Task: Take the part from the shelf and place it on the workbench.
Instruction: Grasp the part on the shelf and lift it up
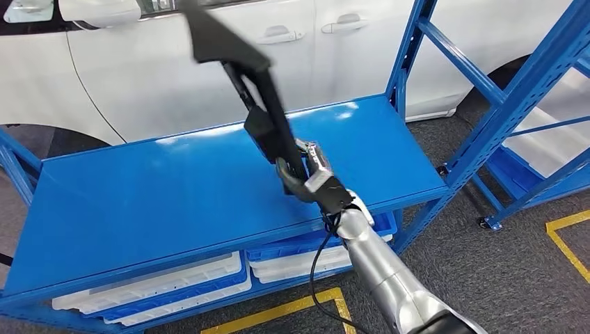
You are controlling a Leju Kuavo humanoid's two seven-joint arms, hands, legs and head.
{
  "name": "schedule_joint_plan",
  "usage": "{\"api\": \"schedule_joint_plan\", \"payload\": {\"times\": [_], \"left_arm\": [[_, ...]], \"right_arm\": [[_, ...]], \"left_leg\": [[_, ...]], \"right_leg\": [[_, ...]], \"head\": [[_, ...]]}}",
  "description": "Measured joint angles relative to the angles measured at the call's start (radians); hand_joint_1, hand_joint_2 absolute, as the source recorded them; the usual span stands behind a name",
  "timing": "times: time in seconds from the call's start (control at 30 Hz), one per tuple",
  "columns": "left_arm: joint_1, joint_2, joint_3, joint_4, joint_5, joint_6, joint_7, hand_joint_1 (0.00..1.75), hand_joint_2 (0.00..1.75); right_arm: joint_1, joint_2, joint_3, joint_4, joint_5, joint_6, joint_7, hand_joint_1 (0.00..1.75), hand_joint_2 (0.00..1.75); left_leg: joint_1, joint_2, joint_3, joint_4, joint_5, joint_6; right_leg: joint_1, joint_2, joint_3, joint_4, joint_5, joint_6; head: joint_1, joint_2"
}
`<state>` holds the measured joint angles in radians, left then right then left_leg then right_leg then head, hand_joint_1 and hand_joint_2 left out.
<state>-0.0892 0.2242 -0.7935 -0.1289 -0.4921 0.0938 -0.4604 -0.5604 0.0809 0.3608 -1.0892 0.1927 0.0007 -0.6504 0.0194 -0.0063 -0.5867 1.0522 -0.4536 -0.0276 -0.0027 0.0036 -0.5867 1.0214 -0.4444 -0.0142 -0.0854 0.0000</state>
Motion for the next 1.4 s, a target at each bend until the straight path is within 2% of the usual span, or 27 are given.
{"api": "schedule_joint_plan", "payload": {"times": [0.03,0.1,0.17,0.23,0.3,0.33,0.37,0.4,0.47,0.5,0.53,0.63,0.73,0.8,0.87,0.9,0.93,1.0,1.03,1.13,1.17,1.2,1.23,1.3,1.33,1.37,1.4], "left_arm": [[0.0,0.0,0.002,0.0,0.0,-0.006,-0.007,0.0,1.75],[0.0,-0.001,0.005,0.0,0.0,-0.017,-0.022,0.0,1.75],[0.001,-0.003,0.008,0.0,0.0,-0.028,-0.039,0.0,1.75],[-0.003,-0.003,0.01,0.0,0.0,-0.038,-0.054,0.0,1.75],[-0.005,-0.004,0.015,0.0,0.0,-0.042,-0.062,0.0,1.75],[-0.006,-0.004,0.017,0.0,0.0,-0.042,-0.064,0.0,1.75],[-0.006,-0.004,0.019,0.0,0.0,-0.042,-0.065,0.0,1.75],[-0.006,-0.005,0.021,0.0,0.0,-0.042,-0.066,0.0,1.75],[-0.008,-0.006,0.023,0.0,0.0,-0.04,-0.066,0.0,1.75],[-0.009,-0.007,0.023,0.0,0.0,-0.039,-0.066,0.0,1.75],[-0.011,-0.007,0.023,0.0,0.0,-0.039,-0.066,0.0,1.75],[-0.012,-0.007,0.025,0.0,0.0,-0.036,-0.065,0.0,1.75],[-0.012,-0.008,0.025,0.0,0.0,-0.035,-0.065,0.0,1.75],[-0.012,-0.008,0.026,0.0,0.0,-0.033,-0.064,0.0,1.75],[-0.012,-0.006,0.027,0.0,0.0,-0.023,-0.062,0.0,1.75],[-0.012,-0.005,0.028,0.0,0.0,-0.018,-0.061,0.0,1.75],[-0.011,-0.002,0.028,0.0,0.0,-0.012,-0.061,0.0,1.75],[-0.013,0.002,0.028,0.0,0.0,-0.006,-0.06,0.0,1.75],[-0.013,0.004,0.028,0.0,0.0,-0.004,-0.059,0.0,1.75],[-0.012,0.007,0.028,0.0,0.0,0.0,-0.057,0.0,1.75],[-0.013,0.007,0.028,0.0,0.0,0.002,-0.056,0.0,1.75],[-0.013,0.007,0.028,0.0,0.0,0.003,-0.055,0.0,1.75],[-0.014,0.007,0.028,0.0,0.0,0.006,-0.054,0.0,1.75],[-0.012,0.007,0.028,0.0,0.0,0.012,-0.05,0.0,1.75],[-0.01,0.007,0.028,0.0,0.0,0.017,-0.048,0.0,1.75],[-0.008,0.006,0.028,0.0,0.0,0.022,-0.046,0.0,1.75],[-0.006,0.006,0.029,0.0,0.0,0.028,-0.045,0.0,1.75]], "right_arm": [[0.017,-0.012,-0.007,-0.084,-0.083,0.064,-0.006,1.75,1.75],[0.05,-0.036,-0.022,-0.247,-0.23,0.181,0.003,1.75,1.75],[0.071,-0.055,-0.034,-0.39,-0.361,0.286,0.037,1.75,1.75],[0.085,-0.069,-0.041,-0.5,-0.464,0.367,0.079,1.75,1.75],[0.107,-0.08,-0.043,-0.584,-0.543,0.432,0.117,1.75,1.75],[0.121,-0.085,-0.041,-0.617,-0.577,0.461,0.133,1.75,1.75],[0.134,-0.089,-0.037,-0.645,-0.608,0.487,0.148,1.75,1.75],[0.145,-0.092,-0.032,-0.67,-0.632,0.508,0.16,1.75,1.75],[0.158,-0.096,-0.02,-0.714,-0.659,0.531,0.172,1.75,1.75],[0.161,-0.096,-0.015,-0.732,-0.664,0.537,0.174,1.75,1.75],[0.163,-0.098,-0.011,-0.747,-0.668,0.541,0.176,1.75,1.75],[0.171,-0.102,-0.003,-0.771,-0.677,0.551,0.179,1.75,1.75],[0.173,-0.102,-0.002,-0.773,-0.678,0.553,0.179,1.75,1.75],[0.175,-0.104,0.002,-0.78,-0.682,0.561,0.18,1.75,1.75],[0.187,-0.114,0.022,-0.797,-0.698,0.586,0.173,1.75,1.75],[0.194,-0.122,0.032,-0.802,-0.706,0.598,0.161,1.75,1.75],[0.203,-0.131,0.041,-0.805,-0.714,0.61,0.145,1.75,1.75],[0.214,-0.149,0.044,-0.8,-0.715,0.624,0.112,1.75,1.75],[0.219,-0.156,0.044,-0.797,-0.713,0.629,0.1,1.75,1.75],[0.231,-0.177,0.046,-0.786,-0.711,0.641,0.076,1.75,1.75],[0.234,-0.185,0.047,-0.782,-0.712,0.645,0.07,1.75,1.75],[0.235,-0.193,0.048,-0.779,-0.713,0.649,0.062,1.75,1.75],[0.237,-0.201,0.048,-0.775,-0.715,0.655,0.054,1.75,1.75],[0.245,-0.219,0.049,-0.765,-0.72,0.669,0.03,1.75,1.75],[0.251,-0.228,0.049,-0.757,-0.724,0.678,0.016,1.75,1.75],[0.255,-0.236,0.049,-0.748,-0.729,0.687,0.002,1.75,1.75],[0.257,-0.244,0.05,-0.738,-0.735,0.695,-0.011,1.75,1.75]], "left_leg": [[-0.003,-0.001,0.009,-0.023,0.003,0.007],[-0.005,-0.002,0.006,-0.026,0.004,0.021],[-0.003,-0.001,0.006,-0.03,0.008,0.033],[-0.001,0.002,0.006,-0.033,0.01,0.042],[-0.002,0.004,0.005,-0.033,0.01,0.047],[-0.003,0.004,0.005,-0.032,0.01,0.048],[-0.003,0.003,0.005,-0.032,0.009,0.048],[-0.003,0.002,0.007,-0.032,0.009,0.047],[-0.006,0.001,0.01,-0.032,0.007,0.044],[-0.008,0.001,0.01,-0.031,0.007,0.041],[-0.009,0.001,0.009,-0.031,0.008,0.037],[-0.009,0.001,0.008,-0.032,0.011,0.028],[-0.009,0.001,0.008,-0.033,0.011,0.026],[-0.01,0.001,0.007,-0.033,0.009,0.021],[-0.008,0.002,-0.033,0.09,-0.065,0.006],[-0.005,0.002,-0.036,0.128,-0.088,0.001],[-0.003,0.002,-0.025,0.14,-0.1,-0.004],[-0.003,0.001,0.045,0.017,-0.059,0.002],[-0.004,0.0,0.061,-0.019,-0.05,0.007],[-0.008,-0.001,0.058,-0.032,-0.037,0.03],[-0.008,0.0,0.055,-0.034,-0.03,0.038],[-0.007,0.001,0.05,-0.037,-0.022,0.046],[-0.006,0.003,0.043,-0.039,-0.013,0.052],[-0.007,0.004,0.025,-0.038,0.0,0.058],[-0.008,0.004,0.015,-0.037,0.006,0.059],[-0.009,0.004,0.005,-0.036,0.012,0.058],[-0.009,0.003,-0.003,-0.035,0.017,0.057]], "right_leg": [[0.001,0.001,-0.004,0.004,-0.001,0.005],[0.0,0.002,-0.009,0.004,0.001,0.015],[-0.003,0.002,-0.016,0.021,-0.014,0.027],[-0.005,0.001,-0.053,0.107,-0.068,0.037],[-0.005,0.001,-0.113,0.237,-0.127,0.043],[-0.005,0.001,-0.131,0.276,-0.135,0.043],[-0.005,0.001,-0.134,0.281,-0.125,0.042],[-0.004,0.001,-0.117,0.245,-0.097,0.039],[-0.002,0.001,-0.05,0.108,-0.032,0.029],[0.001,0.001,-0.022,0.05,-0.012,0.023],[0.003,0.001,-0.007,0.016,-0.003,0.019],[0.007,0.002,-0.006,0.006,-0.002,0.015],[0.007,0.002,-0.006,0.006,-0.002,0.014],[0.002,0.001,-0.005,-0.002,0.004,0.008],[-0.004,-0.004,-0.013,-0.011,0.018,-0.005],[-0.004,-0.005,-0.019,-0.01,0.023,-0.007],[-0.004,-0.006,-0.027,-0.006,0.028,-0.008],[-0.002,-0.006,-0.038,0.006,0.032,0.0],[-0.001,-0.005,-0.042,0.01,0.035,0.005],[-0.002,-0.003,-0.049,0.008,0.047,0.025],[-0.004,-0.003,-0.053,0.013,0.04,0.032],[-0.006,-0.003,-0.063,0.032,0.018,0.038],[-0.008,-0.003,-0.079,0.073,-0.019,0.043],[-0.011,-0.003,-0.122,0.198,-0.106,0.051],[-0.011,-0.003,-0.135,0.252,-0.132,0.054],[-0.011,-0.003,-0.133,0.277,-0.139,0.055],[-0.011,-0.003,-0.113,0.264,-0.129,0.054]], "head": [[0.0,0.0],[0.0,0.0],[0.0,0.0],[0.0,0.0],[0.0,0.0],[0.0,0.0],[0.0,0.0],[0.0,0.0],[0.0,0.0],[0.0,0.0],[0.0,0.0],[0.0,0.0],[0.0,0.0],[0.0,0.0],[0.0,0.0],[0.0,0.0],[0.0,0.0],[0.0,0.0],[0.0,0.0],[0.0,0.0],[0.0,0.0],[0.0,0.0],[0.0,0.0],[0.0,0.0],[0.0,0.0],[0.0,0.0],[0.0,0.0]]}}
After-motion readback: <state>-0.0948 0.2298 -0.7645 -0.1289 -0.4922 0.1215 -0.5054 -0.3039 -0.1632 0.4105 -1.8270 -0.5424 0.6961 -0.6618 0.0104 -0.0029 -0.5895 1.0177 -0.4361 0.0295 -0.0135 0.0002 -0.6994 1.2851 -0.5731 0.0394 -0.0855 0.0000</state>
